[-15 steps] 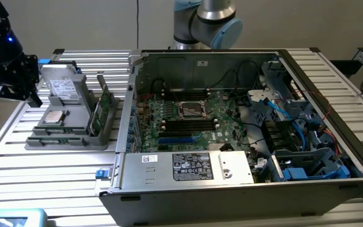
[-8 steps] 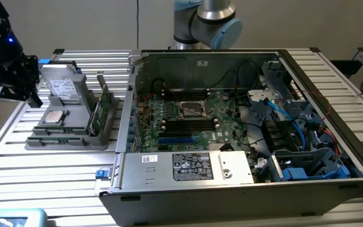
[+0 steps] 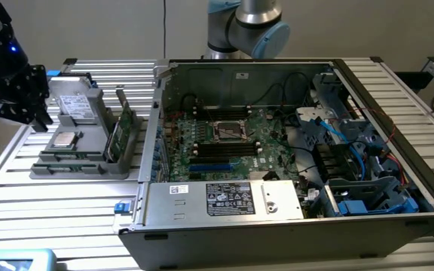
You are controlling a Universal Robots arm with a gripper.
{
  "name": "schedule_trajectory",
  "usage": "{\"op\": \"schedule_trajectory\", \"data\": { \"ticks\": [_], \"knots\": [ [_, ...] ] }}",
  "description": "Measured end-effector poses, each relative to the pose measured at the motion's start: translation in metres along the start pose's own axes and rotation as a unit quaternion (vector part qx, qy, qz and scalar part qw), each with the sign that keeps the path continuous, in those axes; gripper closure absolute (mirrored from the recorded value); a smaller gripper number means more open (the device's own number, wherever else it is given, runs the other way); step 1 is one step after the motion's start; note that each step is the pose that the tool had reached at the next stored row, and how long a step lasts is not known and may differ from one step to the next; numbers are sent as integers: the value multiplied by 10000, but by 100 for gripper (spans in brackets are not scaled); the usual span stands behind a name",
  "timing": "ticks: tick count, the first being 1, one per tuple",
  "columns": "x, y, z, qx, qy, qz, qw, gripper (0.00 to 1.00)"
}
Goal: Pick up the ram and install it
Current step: 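Pick up the ram and move it above insertion slot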
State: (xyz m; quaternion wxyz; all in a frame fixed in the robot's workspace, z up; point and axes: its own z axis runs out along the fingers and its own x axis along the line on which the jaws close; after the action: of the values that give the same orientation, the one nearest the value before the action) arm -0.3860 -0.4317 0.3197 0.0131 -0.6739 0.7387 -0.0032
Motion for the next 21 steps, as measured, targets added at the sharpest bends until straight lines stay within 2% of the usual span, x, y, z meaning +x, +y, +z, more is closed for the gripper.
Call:
{"op": "schedule_trajectory", "data": {
  "ticks": [1, 2, 3, 4, 13, 15, 18, 21],
  "knots": [
    [0, 0, 3, 0, 0, 0, 10000, 76],
    [0, 0, 7, 0, 0, 0, 10000, 70],
    [0, 1, 14, 0, 0, 0, 10000, 70],
    [1, 1, 23, 0, 0, 0, 10000, 64],
    [2, 4, 161, -16, 3, 1, 10000, 64],
    [2, 4, 189, -37, 5, 1, 10000, 64],
    [2, 5, 220, -89, 8, 1, 10000, 64],
    [-1, 6, 273, -97, 8, 1, 10000, 64]
  ]
}}
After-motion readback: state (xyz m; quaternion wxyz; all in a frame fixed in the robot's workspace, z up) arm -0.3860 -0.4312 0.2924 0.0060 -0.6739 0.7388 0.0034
